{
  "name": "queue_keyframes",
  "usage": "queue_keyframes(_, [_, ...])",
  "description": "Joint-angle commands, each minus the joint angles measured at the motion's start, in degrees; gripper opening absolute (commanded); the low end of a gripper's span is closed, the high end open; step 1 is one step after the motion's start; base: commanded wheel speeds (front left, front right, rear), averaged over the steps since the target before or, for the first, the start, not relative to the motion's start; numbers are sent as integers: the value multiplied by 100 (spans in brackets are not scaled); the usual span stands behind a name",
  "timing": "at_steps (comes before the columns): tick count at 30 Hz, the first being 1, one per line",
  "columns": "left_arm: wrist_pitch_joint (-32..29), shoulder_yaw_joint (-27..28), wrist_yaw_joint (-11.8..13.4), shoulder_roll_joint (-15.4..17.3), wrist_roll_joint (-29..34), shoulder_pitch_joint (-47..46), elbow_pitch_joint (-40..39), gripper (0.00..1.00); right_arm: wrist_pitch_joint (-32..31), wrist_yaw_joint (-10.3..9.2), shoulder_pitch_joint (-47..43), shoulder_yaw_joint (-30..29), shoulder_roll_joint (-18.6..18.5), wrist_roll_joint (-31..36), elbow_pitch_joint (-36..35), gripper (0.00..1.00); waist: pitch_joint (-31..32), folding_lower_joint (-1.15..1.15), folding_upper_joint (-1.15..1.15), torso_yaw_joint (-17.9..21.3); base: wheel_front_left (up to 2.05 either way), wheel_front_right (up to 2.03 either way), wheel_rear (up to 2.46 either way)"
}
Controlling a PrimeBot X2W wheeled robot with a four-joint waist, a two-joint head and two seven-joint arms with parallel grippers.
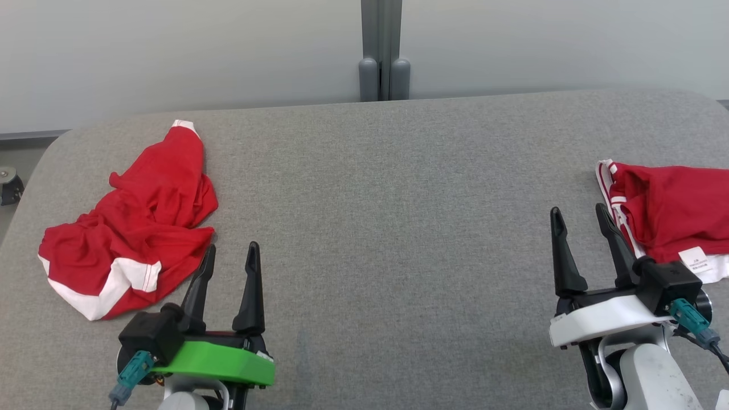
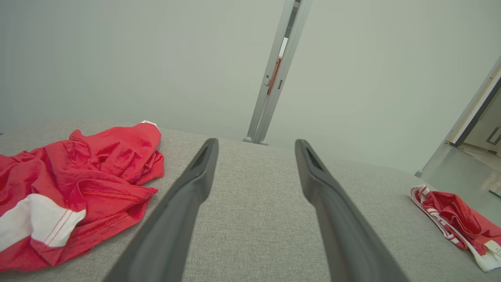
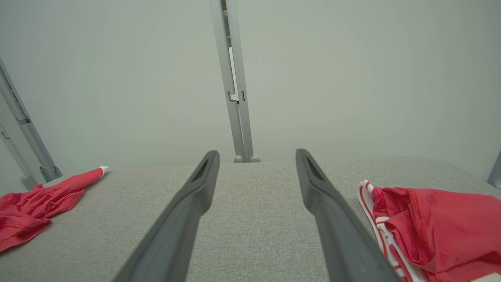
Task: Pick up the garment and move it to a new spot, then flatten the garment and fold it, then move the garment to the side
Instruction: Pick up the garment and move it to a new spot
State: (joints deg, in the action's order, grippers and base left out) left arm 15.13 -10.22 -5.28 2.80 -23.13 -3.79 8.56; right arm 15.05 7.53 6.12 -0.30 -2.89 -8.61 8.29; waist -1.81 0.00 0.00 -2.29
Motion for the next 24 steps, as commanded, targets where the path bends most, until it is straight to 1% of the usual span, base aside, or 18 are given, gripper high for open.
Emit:
queue_keyframes(1, [-1, -6, 12, 21, 44, 8, 10, 100, 16, -7, -61, -12, -2, -30, -32, 100, -7, 0, 0, -5, 0, 0, 0])
queue_keyframes(5, [-1, -19, 26, 21, 71, -29, 29, 100, 16, -7, -93, -4, -2, -43, 10, 100, -26, 0, 0, -79, 0, 0, 0])
queue_keyframes(9, [0, -33, 57, 21, 61, -90, 36, 100, 17, -7, -106, 47, -2, -69, 44, 100, -45, 0, 0, -298, 0, 0, 0])
queue_keyframes(24, [-1, 203, 141, 20, 166, -25, 47, 100, 17, -7, -40, 634, -6, -200, 288, 100, 12, 0, 0, -1510, 0, 0, 0])
